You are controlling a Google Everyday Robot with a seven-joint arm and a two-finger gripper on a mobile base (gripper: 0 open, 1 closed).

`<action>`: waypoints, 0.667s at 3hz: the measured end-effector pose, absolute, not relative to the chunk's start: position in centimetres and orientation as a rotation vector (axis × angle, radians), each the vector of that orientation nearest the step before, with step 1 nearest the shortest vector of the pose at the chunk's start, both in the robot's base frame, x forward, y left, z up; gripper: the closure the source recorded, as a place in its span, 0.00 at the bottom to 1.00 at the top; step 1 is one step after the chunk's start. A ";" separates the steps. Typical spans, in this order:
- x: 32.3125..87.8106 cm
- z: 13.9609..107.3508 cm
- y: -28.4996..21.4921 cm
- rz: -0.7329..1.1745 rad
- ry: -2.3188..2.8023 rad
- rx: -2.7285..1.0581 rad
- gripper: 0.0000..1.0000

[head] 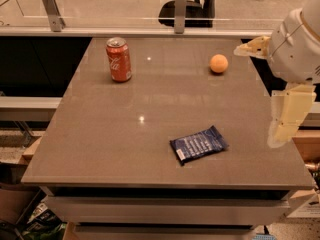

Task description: Move rxbar blueberry near coke can

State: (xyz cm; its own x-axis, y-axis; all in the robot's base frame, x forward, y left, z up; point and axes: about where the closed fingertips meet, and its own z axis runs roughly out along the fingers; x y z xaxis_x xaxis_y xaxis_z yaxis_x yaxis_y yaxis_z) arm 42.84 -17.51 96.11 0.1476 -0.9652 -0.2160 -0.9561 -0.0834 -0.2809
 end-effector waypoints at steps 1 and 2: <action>42.7 94.7 -16.2 -0.019 1.760 -2.159 0.00; 42.8 93.1 -14.9 -0.052 1.693 -2.251 0.00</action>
Offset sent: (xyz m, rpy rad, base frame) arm 0.0023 0.0380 -0.0542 -0.1223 0.0016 0.2397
